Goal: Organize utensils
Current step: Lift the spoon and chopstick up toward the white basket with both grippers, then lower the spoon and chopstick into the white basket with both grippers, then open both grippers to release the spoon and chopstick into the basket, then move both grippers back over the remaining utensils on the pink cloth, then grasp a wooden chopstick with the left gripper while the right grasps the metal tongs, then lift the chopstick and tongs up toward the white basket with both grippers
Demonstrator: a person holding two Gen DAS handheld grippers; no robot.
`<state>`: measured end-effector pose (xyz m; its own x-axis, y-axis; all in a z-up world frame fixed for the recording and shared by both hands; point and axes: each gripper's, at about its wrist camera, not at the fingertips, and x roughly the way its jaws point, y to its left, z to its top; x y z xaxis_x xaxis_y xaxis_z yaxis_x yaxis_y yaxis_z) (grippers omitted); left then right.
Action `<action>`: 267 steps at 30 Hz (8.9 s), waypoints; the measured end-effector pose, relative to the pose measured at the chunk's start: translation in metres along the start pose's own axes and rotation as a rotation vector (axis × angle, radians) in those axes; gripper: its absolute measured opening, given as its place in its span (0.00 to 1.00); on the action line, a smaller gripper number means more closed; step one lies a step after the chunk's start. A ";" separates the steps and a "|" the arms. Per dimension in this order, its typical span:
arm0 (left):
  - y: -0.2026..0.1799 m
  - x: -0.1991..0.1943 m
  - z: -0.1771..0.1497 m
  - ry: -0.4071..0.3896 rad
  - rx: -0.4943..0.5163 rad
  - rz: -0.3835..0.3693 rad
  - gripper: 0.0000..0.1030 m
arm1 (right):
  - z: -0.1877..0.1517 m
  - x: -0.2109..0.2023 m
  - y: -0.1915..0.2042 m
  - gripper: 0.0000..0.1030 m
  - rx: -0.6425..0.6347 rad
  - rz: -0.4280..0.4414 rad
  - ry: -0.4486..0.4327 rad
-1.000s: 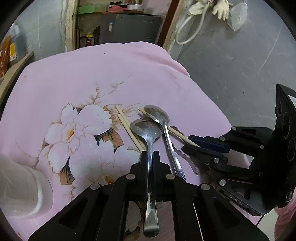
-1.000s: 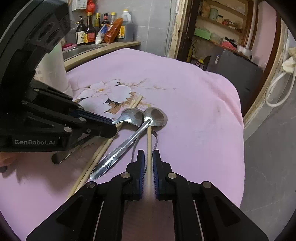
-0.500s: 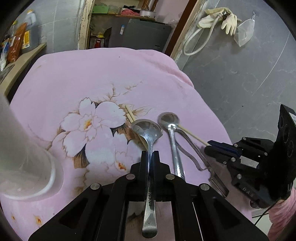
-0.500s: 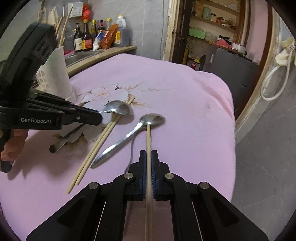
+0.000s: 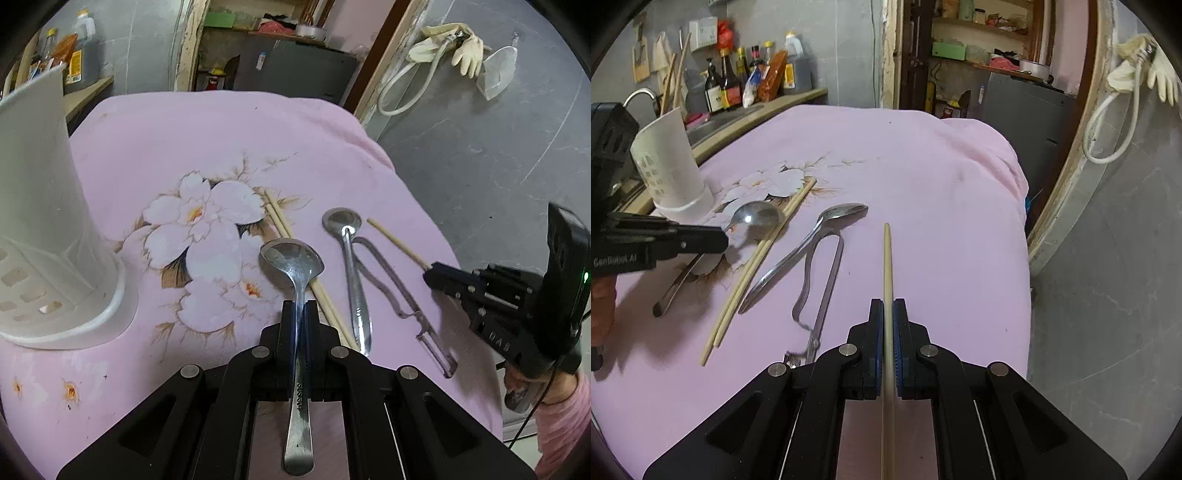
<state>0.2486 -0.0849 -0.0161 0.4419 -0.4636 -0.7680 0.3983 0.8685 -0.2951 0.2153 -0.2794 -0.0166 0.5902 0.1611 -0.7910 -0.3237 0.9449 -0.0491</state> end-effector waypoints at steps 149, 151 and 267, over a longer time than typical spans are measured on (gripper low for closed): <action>0.021 -0.154 -0.027 -0.851 0.057 0.097 0.90 | 0.021 -0.128 0.045 0.93 0.109 0.016 -0.955; 0.012 -0.150 -0.027 -0.842 0.089 0.086 0.94 | 0.013 -0.131 0.038 0.98 0.118 0.004 -0.955; -0.010 -0.105 -0.021 -0.729 0.081 0.035 0.02 | -0.004 -0.086 0.063 0.20 -0.023 -0.047 -0.776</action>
<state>0.1818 -0.0410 0.0556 0.8667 -0.4593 -0.1945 0.4200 0.8824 -0.2122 0.1417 -0.2352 0.0456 0.9498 0.2824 -0.1347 -0.2957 0.9509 -0.0913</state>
